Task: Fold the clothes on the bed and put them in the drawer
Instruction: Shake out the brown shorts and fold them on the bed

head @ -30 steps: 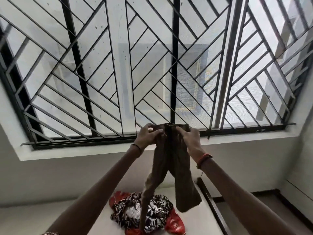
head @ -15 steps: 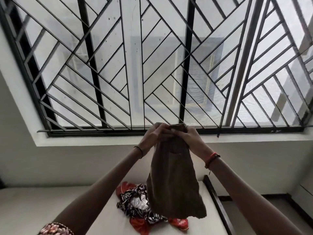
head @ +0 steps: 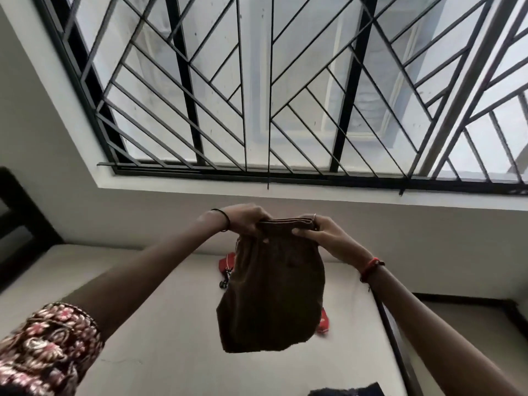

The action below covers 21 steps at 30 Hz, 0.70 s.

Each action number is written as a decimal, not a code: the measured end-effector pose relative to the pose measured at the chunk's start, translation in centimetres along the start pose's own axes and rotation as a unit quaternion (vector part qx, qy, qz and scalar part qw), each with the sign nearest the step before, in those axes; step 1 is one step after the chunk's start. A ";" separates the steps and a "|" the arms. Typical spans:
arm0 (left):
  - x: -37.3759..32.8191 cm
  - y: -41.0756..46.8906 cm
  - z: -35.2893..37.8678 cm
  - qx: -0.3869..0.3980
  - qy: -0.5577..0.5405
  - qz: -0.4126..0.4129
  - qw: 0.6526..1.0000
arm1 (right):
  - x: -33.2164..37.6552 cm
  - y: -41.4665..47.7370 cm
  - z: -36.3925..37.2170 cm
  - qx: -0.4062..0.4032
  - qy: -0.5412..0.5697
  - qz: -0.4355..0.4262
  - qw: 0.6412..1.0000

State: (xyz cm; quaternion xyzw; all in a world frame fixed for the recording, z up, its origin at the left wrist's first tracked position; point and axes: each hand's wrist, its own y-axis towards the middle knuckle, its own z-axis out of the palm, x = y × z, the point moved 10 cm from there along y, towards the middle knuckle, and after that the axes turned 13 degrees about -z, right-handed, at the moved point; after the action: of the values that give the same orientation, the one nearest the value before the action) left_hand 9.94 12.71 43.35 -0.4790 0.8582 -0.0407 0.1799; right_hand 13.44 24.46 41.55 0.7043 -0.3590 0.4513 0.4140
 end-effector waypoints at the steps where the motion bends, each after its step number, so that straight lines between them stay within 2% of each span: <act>1: 0.5 -0.1 1.0 -0.001 -0.009 -0.008 1.000 | -0.5 0.0 0.4 0.004 -0.046 0.003 0.999; 4: 2.6 -0.3 5.2 0.038 -0.061 -0.042 0.996 | -2.4 0.0 3.1 0.048 -0.176 0.006 0.983; 7: 3.9 -2.5 11.3 0.157 -0.055 -0.081 0.983 | -5.6 -1.8 7.5 0.148 -0.283 -0.001 0.948; 10: 5.6 -5.5 17.8 0.298 -0.122 -0.095 0.942 | -10.5 -4.3 11.6 0.245 -0.239 0.064 0.937; 12: 7.4 -7.0 20.9 0.348 -0.181 -0.111 0.913 | -12.9 -5.6 14.4 0.302 -0.170 0.104 0.932; 14: 9.9 -8.0 23.7 0.373 -0.225 -0.132 0.890 | -15.1 -6.1 16.6 0.341 -0.134 0.133 0.921; 16: 12.8 -8.2 26.3 0.383 -0.230 -0.150 0.882 | -17.8 -5.8 18.6 0.363 -0.124 0.148 0.911; 18: 15.3 -7.8 28.3 0.377 -0.222 -0.167 0.883 | -20.2 -5.1 20.7 0.387 -0.124 0.145 0.902; 21: 19.0 -6.2 29.7 0.327 -0.187 -0.189 0.907 | -23.7 -2.8 23.2 0.398 -0.151 0.123 0.897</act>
State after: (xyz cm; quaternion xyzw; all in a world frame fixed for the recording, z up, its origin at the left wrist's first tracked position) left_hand 16.26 -3.51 12.02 -0.5455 0.6404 -0.2622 0.4729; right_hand 15.83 7.69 12.90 0.8203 -0.2916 0.4916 -0.0187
